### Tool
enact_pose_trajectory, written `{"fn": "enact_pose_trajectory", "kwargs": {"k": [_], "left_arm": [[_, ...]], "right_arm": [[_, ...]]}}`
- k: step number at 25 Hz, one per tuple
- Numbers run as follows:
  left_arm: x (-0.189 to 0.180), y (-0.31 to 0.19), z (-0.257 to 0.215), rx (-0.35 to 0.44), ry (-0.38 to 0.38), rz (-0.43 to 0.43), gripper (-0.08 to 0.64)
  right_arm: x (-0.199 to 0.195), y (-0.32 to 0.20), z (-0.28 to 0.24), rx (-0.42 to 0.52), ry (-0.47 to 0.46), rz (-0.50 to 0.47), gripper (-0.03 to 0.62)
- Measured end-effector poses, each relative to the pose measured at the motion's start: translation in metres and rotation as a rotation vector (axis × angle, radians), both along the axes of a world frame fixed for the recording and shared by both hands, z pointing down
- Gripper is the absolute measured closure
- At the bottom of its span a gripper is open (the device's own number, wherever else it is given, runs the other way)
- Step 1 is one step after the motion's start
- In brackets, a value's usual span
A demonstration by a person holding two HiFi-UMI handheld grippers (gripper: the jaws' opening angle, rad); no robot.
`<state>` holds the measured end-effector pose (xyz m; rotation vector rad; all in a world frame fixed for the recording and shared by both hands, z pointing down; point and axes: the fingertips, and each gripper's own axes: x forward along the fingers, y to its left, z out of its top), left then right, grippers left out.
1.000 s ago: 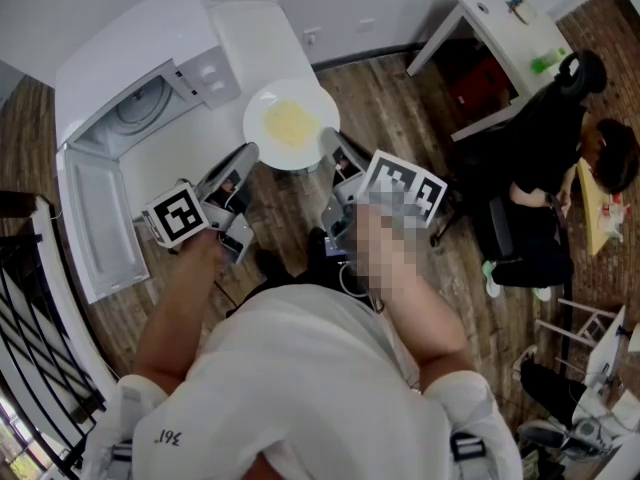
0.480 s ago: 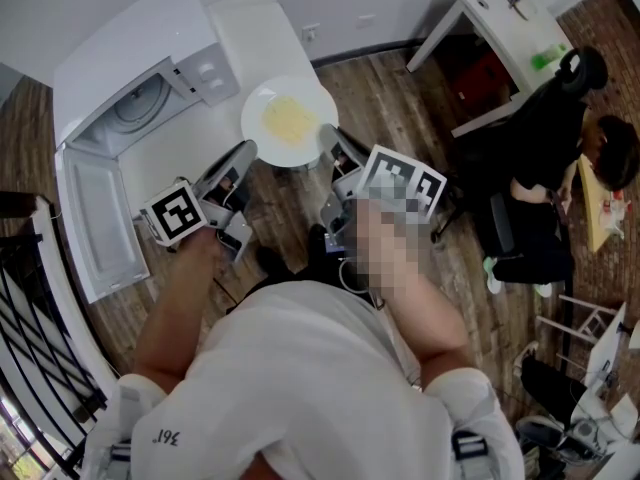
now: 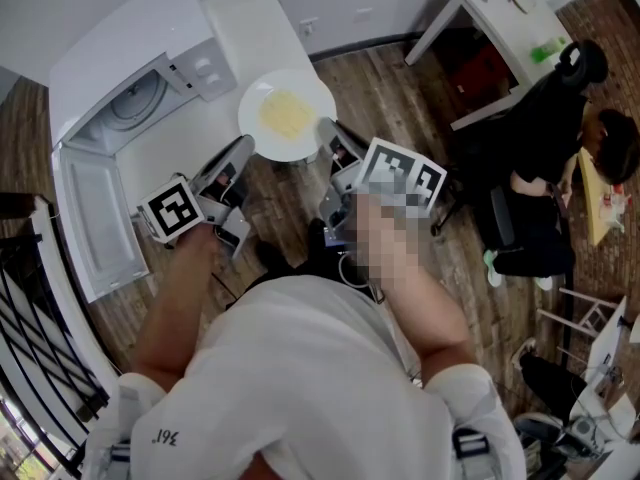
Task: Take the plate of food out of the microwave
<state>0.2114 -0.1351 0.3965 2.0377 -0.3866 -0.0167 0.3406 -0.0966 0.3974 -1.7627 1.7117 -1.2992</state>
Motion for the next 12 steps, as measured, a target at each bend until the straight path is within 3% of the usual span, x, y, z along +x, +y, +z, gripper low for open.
{"fn": "enact_pose_trajectory", "kwargs": {"k": [12], "left_arm": [[0.0044,-0.0056,-0.0046,0.009,0.041,0.001,0.5]], "right_arm": [[0.0011,-0.0094,0.0011,0.012,0.004,-0.01,0.543]]}}
